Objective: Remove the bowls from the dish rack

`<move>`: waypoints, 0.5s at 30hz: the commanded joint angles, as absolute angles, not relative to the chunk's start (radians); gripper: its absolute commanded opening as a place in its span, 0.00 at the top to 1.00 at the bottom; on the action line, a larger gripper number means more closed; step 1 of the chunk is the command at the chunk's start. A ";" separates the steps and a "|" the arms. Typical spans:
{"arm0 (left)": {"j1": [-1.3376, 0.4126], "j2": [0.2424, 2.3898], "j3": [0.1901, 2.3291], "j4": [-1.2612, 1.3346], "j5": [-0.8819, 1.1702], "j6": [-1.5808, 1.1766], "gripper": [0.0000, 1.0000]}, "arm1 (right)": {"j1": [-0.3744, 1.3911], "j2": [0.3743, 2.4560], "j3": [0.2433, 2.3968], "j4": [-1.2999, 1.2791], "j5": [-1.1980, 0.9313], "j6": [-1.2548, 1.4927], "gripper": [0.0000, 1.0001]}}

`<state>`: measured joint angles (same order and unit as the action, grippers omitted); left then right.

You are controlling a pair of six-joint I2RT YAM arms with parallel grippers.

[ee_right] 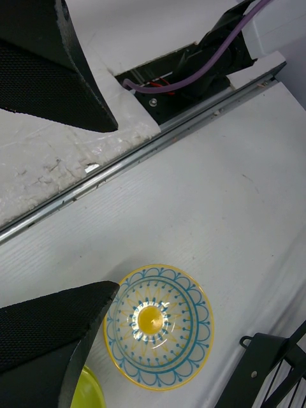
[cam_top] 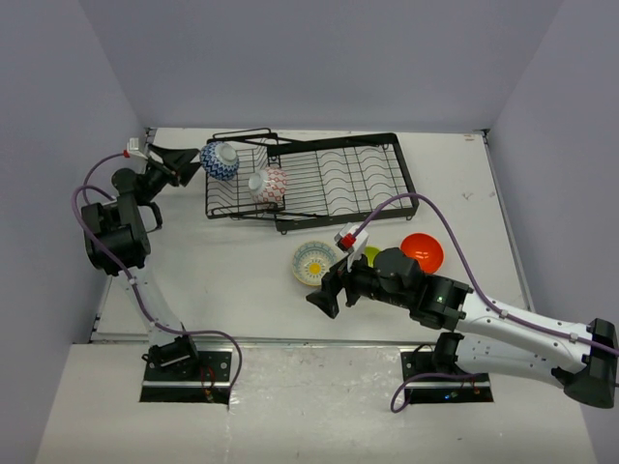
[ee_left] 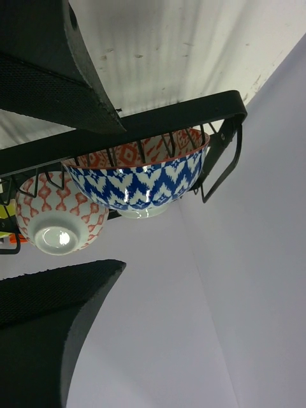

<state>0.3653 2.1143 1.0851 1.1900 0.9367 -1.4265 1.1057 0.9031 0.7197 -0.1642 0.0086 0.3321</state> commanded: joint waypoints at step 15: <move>0.339 2.161 1.152 1.358 0.953 -1.545 0.26 | 1.106 0.916 0.759 -0.126 -0.020 0.311 0.01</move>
<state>0.3424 2.1407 1.1225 1.2766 0.9390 -1.5112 1.1057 0.9142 0.7197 -0.1627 0.0032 0.3309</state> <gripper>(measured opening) 0.750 0.987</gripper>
